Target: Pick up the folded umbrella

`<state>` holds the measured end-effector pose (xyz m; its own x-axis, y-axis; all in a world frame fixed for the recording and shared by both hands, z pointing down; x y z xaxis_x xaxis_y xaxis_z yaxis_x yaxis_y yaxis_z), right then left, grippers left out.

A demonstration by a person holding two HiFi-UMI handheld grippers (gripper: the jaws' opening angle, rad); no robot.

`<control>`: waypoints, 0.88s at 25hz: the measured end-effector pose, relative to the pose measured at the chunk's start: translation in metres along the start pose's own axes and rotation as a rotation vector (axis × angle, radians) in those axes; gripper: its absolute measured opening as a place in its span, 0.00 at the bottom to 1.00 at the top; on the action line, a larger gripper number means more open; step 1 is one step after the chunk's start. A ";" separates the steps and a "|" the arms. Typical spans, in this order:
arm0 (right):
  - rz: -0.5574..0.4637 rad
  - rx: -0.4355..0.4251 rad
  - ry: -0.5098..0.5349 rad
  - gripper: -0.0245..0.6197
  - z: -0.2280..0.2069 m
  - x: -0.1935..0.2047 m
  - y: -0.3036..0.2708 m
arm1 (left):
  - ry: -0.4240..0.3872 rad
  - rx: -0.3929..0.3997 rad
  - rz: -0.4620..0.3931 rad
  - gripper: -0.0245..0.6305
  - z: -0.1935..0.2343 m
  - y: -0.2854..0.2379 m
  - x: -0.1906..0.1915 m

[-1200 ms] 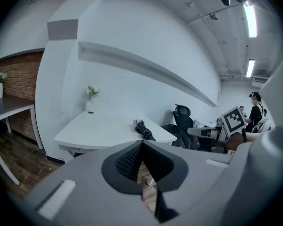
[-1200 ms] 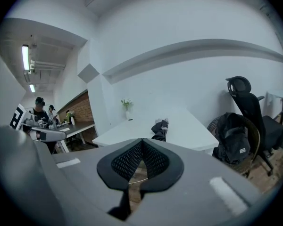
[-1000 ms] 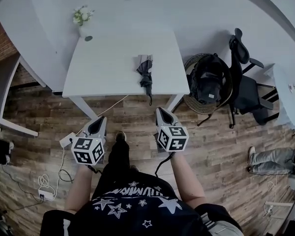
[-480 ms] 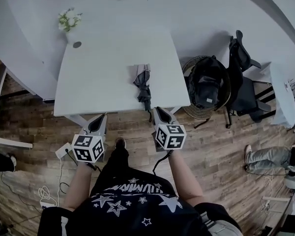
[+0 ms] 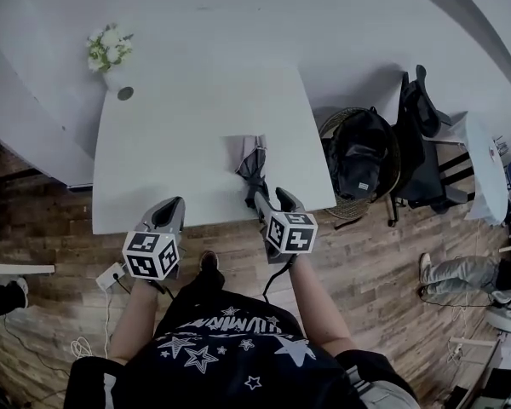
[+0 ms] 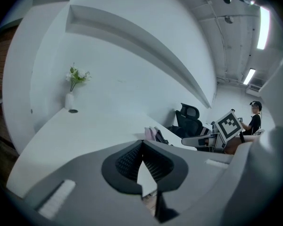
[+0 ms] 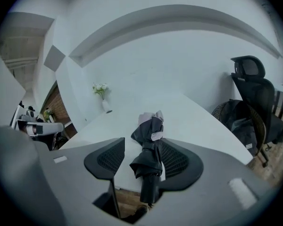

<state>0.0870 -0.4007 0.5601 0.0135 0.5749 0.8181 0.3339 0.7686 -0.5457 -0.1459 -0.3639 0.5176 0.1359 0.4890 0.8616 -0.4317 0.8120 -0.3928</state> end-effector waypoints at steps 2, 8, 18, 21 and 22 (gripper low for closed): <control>0.034 0.010 -0.012 0.48 -0.002 -0.001 -0.013 | 0.004 0.008 0.004 0.04 0.008 -0.010 -0.006; 0.110 0.027 -0.023 0.58 -0.006 0.000 -0.046 | 0.012 0.032 0.024 0.04 0.023 -0.037 -0.015; 0.283 0.081 0.016 0.56 -0.016 0.029 -0.094 | 0.016 0.043 0.077 0.04 0.053 -0.067 -0.017; 0.307 0.100 0.039 0.54 -0.018 0.033 -0.101 | 0.026 0.036 0.086 0.04 0.061 -0.071 -0.015; 0.316 0.106 0.045 0.53 -0.018 0.034 -0.103 | 0.029 0.034 0.089 0.04 0.063 -0.072 -0.014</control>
<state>0.0704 -0.4653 0.6478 0.1436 0.7785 0.6111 0.2064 0.5803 -0.7878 -0.1727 -0.4492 0.5540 0.1214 0.5683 0.8138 -0.4732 0.7539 -0.4558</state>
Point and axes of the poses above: the fingertips, and each gripper's own axes: y backward along the fingers, z to its left, x out of its underside, the point moved 1 cm from there along y, backward along the fingers, and after that the axes turned 3 degrees about y, right-handed, at the moved point
